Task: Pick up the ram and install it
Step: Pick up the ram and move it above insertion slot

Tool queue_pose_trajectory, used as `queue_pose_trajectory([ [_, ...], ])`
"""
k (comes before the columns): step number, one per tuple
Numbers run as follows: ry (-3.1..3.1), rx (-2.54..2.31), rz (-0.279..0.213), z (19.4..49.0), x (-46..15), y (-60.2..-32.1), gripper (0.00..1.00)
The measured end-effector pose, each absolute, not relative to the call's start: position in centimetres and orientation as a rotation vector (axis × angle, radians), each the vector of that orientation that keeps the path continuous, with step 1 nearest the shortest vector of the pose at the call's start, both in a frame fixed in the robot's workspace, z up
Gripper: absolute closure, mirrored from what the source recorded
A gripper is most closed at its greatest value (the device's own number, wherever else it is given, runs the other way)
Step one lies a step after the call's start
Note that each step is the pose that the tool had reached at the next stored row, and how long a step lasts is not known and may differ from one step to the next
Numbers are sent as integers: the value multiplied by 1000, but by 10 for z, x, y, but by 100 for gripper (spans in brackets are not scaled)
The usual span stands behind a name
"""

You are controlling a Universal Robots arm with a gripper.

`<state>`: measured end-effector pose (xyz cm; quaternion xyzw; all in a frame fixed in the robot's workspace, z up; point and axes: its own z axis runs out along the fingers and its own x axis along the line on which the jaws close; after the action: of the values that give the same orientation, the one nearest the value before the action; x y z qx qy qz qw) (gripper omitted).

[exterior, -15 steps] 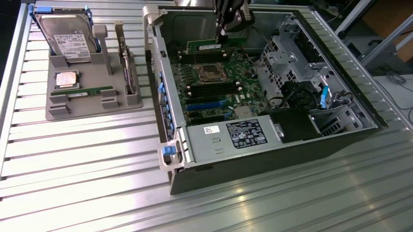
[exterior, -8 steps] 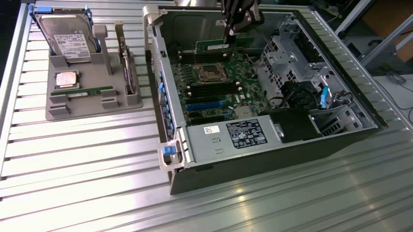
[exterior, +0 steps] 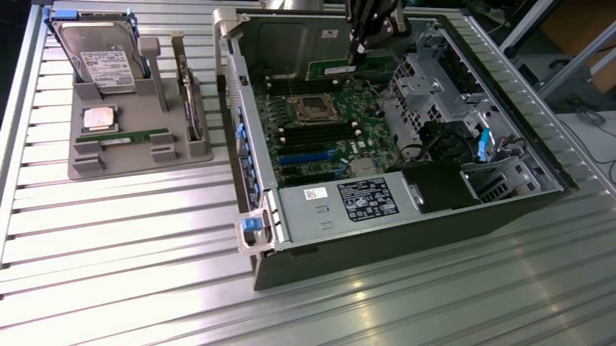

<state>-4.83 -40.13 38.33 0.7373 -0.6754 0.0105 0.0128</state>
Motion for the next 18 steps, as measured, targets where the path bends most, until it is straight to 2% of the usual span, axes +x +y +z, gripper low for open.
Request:
queue_pose_trajectory([
  [18,-2105,2298,33,382,-17,-401,87],
])
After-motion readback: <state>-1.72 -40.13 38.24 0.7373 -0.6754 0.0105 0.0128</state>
